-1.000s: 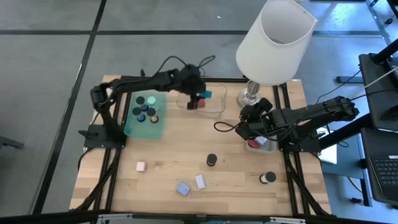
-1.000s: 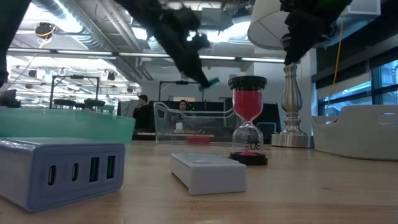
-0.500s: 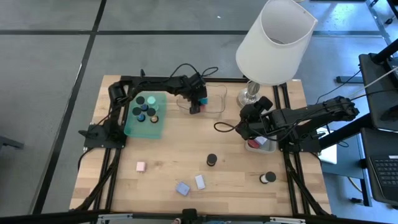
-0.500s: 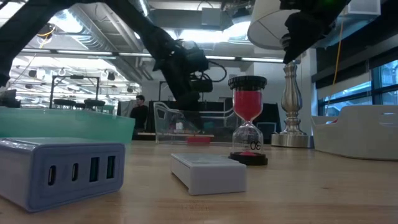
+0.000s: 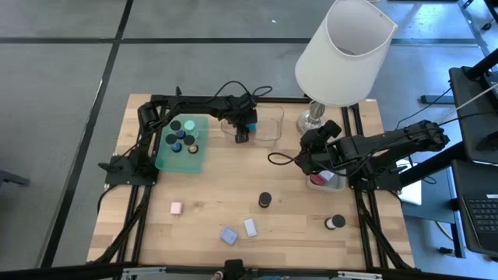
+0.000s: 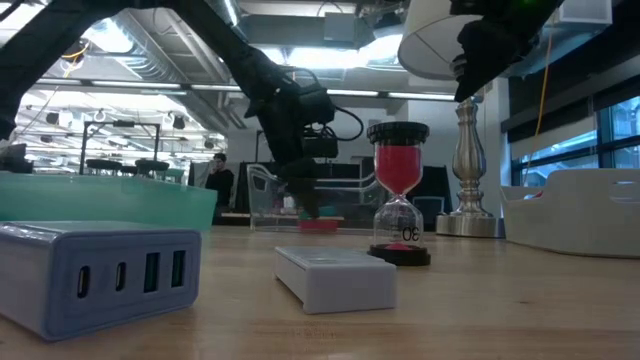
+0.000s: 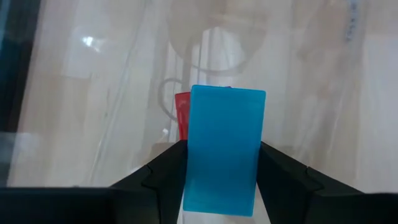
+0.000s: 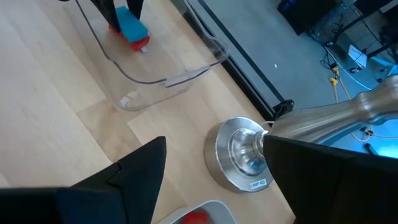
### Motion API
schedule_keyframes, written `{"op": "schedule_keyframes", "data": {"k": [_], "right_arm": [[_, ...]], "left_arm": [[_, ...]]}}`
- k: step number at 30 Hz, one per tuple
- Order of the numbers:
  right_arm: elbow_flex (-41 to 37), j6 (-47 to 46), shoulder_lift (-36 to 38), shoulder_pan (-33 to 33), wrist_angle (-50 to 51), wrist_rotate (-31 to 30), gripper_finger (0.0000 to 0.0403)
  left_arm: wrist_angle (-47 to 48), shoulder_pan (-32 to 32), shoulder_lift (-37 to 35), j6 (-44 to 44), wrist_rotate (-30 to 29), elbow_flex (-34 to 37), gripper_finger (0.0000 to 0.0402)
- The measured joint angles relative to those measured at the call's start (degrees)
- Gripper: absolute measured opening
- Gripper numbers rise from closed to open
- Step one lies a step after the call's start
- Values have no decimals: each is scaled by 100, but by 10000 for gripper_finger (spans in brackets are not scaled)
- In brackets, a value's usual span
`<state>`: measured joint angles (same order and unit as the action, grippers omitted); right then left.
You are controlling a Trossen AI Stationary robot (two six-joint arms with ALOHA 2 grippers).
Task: Pick & Place Office items
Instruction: Put the light blue digital clock into the transparent bin, then put the red hourglass into the blue bin
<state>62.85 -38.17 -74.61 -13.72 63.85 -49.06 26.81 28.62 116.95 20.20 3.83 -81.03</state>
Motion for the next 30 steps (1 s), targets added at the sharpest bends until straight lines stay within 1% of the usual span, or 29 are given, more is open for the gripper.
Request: {"op": "schedule_keyframes", "data": {"k": [5, 8, 13, 18, 20, 24, 26, 28, 30], "right_arm": [[0, -15, 0, 0, -2, 39, 274], [0, -15, 0, 0, -2, 42, 274], [0, -20, 0, 0, -6, 47, 274], [0, -33, 0, 0, -16, 63, 274], [0, -38, 0, 0, -17, 63, 274], [0, -189, 0, 0, -15, 65, 274], [-17, -192, 0, 0, -37, 64, 274], [-89, -190, 0, 0, -49, 64, 274], [-181, -216, 0, 0, -63, 66, 274]], "left_arm": [[58, -24, 9, -68, -403, -29, 189], [238, -51, 13, -195, -680, -244, 201], [1041, -150, 13, -161, -709, -770, 216], [1859, -298, 11, -349, -673, -1211, 215], [1946, -337, -47, -520, -523, -1215, 207], [2125, -394, -236, -853, 527, -1213, 189], [2176, -464, -349, -968, 885, -1213, 182], [2228, -574, -521, -1038, 837, -1213, 176], [2340, -692, -741, -1045, 617, -1213, 170]]}}
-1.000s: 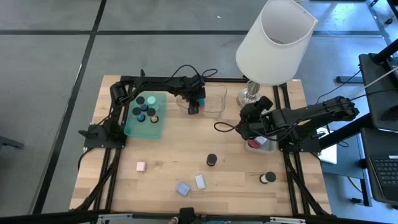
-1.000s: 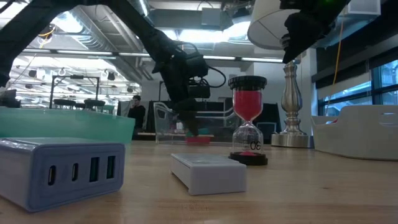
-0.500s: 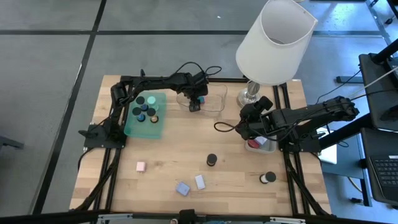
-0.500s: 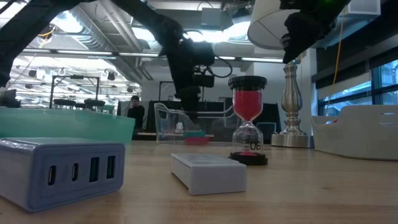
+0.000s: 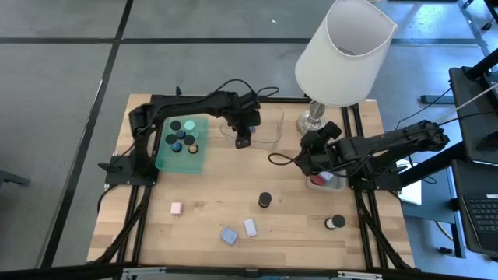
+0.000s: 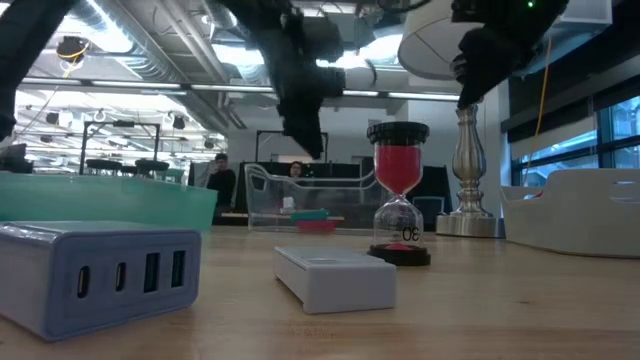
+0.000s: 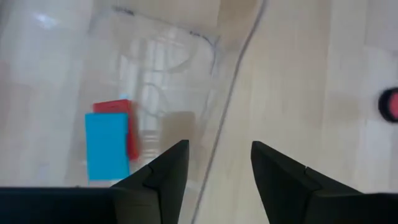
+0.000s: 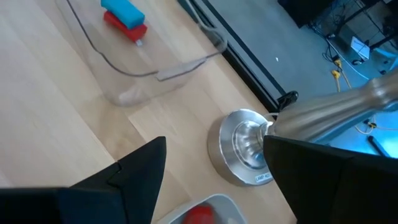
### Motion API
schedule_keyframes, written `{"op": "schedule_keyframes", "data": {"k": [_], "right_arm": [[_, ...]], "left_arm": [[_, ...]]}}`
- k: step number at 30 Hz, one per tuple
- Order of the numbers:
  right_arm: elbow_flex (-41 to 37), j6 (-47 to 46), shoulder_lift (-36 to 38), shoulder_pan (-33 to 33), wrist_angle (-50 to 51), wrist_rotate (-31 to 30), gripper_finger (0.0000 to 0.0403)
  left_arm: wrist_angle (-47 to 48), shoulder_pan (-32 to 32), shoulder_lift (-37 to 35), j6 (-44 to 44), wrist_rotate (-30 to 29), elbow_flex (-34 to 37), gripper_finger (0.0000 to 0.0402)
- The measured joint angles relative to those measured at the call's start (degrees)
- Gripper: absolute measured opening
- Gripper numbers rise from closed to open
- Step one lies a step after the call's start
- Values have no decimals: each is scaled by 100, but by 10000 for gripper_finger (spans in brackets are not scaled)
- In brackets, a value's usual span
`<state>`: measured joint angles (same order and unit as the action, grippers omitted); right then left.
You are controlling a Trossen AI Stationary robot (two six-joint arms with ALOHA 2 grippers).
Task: Pick & Place Office items
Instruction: Put the red hourglass into the blue bin
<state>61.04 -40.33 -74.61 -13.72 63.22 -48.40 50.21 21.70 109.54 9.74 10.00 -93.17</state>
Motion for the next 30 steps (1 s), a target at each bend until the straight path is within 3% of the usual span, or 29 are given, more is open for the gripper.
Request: {"op": "schedule_keyframes", "data": {"k": [4, 10, 15, 20, 24, 30], "right_arm": [[-210, -165, 0, 0, -23, -2, 274], [-563, -479, 0, 0, -206, 2, 274], [-728, -425, 0, 0, -515, 23, 274], [-741, 32, 0, 0, -1062, 196, 274], [-741, 435, 0, 0, -1595, 479, 274], [-741, 1047, 0, 0, -2732, 1190, 274]], "left_arm": [[102, -269, -492, -29, -581, 0, 163], [742, -919, -1214, -675, -849, 80, 161], [661, -1724, -1902, -1322, -1438, 1052, 161], [584, -2515, -2567, -2764, -2367, 2252, 161], [-226, -3131, -2968, -3445, -2745, 3174, 161], [-1981, -3653, -3119, -3239, -2903, 4031, 164]]}}
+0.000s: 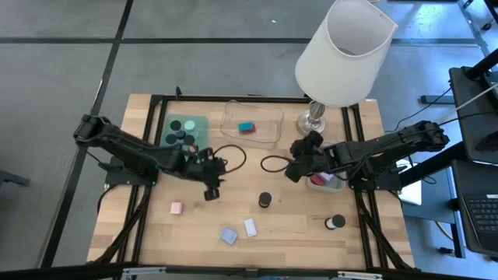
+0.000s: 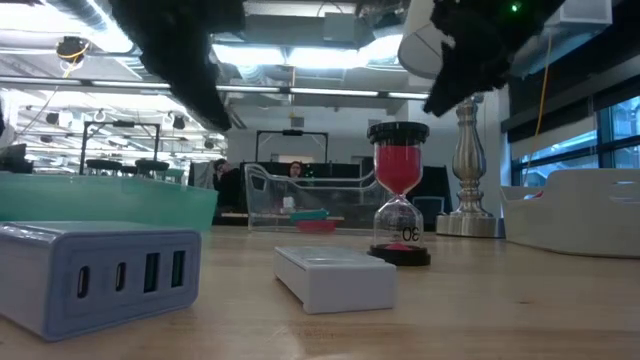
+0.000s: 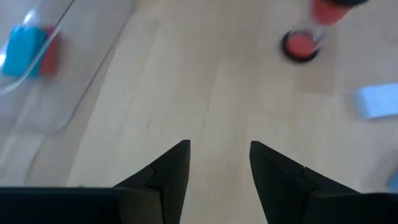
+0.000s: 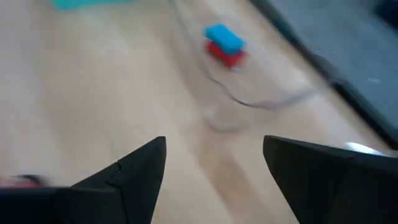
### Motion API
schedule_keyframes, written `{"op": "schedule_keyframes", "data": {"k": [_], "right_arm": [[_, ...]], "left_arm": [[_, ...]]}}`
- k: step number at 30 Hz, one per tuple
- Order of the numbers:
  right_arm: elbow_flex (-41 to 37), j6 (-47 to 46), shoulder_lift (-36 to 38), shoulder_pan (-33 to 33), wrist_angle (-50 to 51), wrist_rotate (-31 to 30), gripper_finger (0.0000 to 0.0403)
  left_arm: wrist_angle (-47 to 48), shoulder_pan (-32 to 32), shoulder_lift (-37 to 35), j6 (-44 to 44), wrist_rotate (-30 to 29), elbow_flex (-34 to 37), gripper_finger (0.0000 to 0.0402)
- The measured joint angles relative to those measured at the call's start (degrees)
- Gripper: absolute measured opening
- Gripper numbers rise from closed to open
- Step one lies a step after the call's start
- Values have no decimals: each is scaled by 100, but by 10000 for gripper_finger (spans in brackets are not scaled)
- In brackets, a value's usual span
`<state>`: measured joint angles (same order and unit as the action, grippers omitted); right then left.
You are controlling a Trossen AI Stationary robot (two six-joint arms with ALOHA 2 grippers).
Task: Pick & Place Office items
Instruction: Put the red hourglass into the blue bin
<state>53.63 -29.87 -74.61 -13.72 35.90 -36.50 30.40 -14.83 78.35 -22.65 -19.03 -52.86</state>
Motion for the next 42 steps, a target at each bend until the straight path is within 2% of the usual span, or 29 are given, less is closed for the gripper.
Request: {"op": "schedule_keyframes", "data": {"k": [5, 14, 19, 22, 28, 34, 42], "right_arm": [[0, 205, -38, -50, -677, 570, 274], [0, 201, -471, -414, -825, 607, 274], [-2, 199, -710, -549, -852, 609, 274], [-2, 219, -808, -607, -883, 691, 274], [-2, 1051, -971, -835, -1101, 1711, 274], [-2, 1686, -1089, -1043, -1649, 1835, 274], [-2, 1705, -1183, -949, -2371, 2502, 281]], "left_arm": [[-892, -104, 39, 395, -69, 195, 184], [-2296, -230, 293, 1298, 422, 194, 259], [-3153, -233, 679, 1784, 387, 192, 292], [-3220, -233, 815, 1866, 197, 192, 300], [-2934, -292, 871, 1638, 136, 192, 301], [-2881, -356, 872, 1639, -98, 192, 301], [-2847, -356, 872, 1639, -149, 192, 301]]}}
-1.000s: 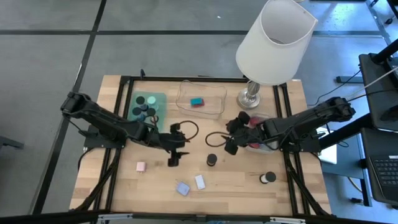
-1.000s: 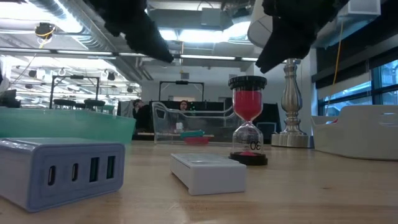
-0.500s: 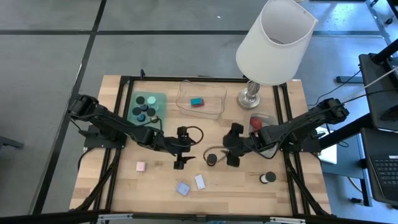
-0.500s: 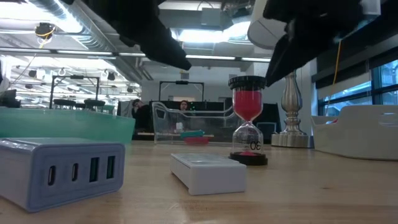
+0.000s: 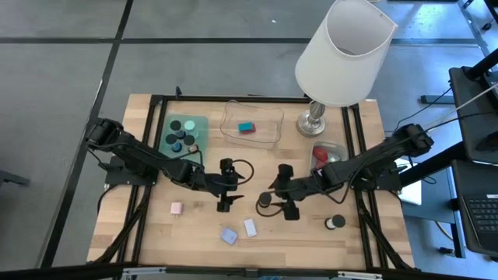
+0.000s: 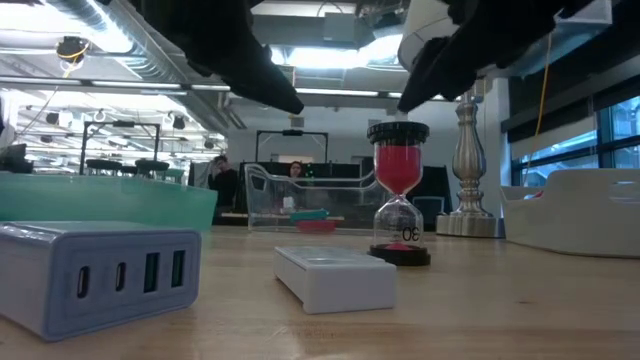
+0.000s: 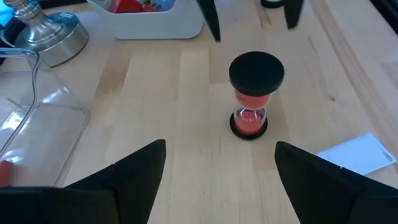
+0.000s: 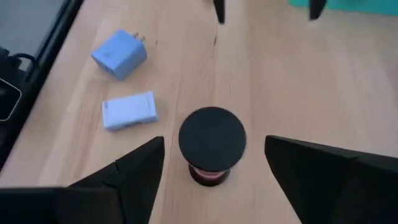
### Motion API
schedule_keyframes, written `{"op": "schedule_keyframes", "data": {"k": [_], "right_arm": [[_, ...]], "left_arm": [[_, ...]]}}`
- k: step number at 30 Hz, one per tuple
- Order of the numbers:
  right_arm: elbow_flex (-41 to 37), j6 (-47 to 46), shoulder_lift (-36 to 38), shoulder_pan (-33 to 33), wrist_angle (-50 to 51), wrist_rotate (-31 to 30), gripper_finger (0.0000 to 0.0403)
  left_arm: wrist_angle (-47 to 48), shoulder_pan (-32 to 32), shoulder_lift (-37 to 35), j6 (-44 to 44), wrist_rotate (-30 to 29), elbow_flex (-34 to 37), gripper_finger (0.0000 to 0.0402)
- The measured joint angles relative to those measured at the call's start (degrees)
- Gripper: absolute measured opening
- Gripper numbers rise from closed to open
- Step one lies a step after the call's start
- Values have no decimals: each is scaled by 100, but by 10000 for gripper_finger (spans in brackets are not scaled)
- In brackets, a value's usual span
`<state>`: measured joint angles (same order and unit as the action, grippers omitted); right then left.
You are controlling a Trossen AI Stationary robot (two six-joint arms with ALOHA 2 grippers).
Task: Pick & Place Office items
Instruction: Put the red hourglass into the blue bin
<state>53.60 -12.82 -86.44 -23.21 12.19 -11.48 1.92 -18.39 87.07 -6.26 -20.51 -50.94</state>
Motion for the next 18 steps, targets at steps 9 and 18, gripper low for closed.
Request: {"op": "schedule_keyframes", "data": {"k": [9, 18], "right_arm": [[-2, 241, -707, 151, -759, 250, 343], [-2, 321, -838, 181, -798, 205, 359]], "left_arm": [[264, 0, 0, -156, -11, 0, 301], [453, 0, 0, -258, -92, 0, 301]]}}
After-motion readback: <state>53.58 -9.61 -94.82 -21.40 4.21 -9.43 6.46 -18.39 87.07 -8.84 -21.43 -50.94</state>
